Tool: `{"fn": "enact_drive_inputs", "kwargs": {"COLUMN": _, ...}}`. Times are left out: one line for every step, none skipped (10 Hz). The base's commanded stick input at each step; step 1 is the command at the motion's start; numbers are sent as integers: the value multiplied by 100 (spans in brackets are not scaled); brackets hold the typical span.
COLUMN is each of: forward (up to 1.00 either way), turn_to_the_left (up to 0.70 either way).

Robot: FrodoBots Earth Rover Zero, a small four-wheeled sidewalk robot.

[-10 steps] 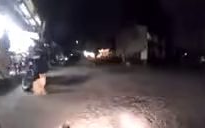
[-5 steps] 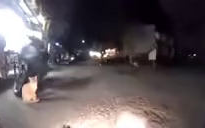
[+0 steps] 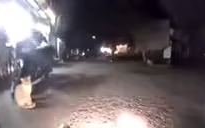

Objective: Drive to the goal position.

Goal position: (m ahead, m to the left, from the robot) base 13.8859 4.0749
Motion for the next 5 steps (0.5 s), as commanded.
{"fn": "enact_drive_inputs", "kwargs": {"forward": 100, "turn_to_the_left": 0}}
{"fn": "enact_drive_inputs", "kwargs": {"forward": 100, "turn_to_the_left": 0}}
{"fn": "enact_drive_inputs", "kwargs": {"forward": 100, "turn_to_the_left": 0}}
{"fn": "enact_drive_inputs", "kwargs": {"forward": 100, "turn_to_the_left": 0}}
{"fn": "enact_drive_inputs", "kwargs": {"forward": 100, "turn_to_the_left": 0}}
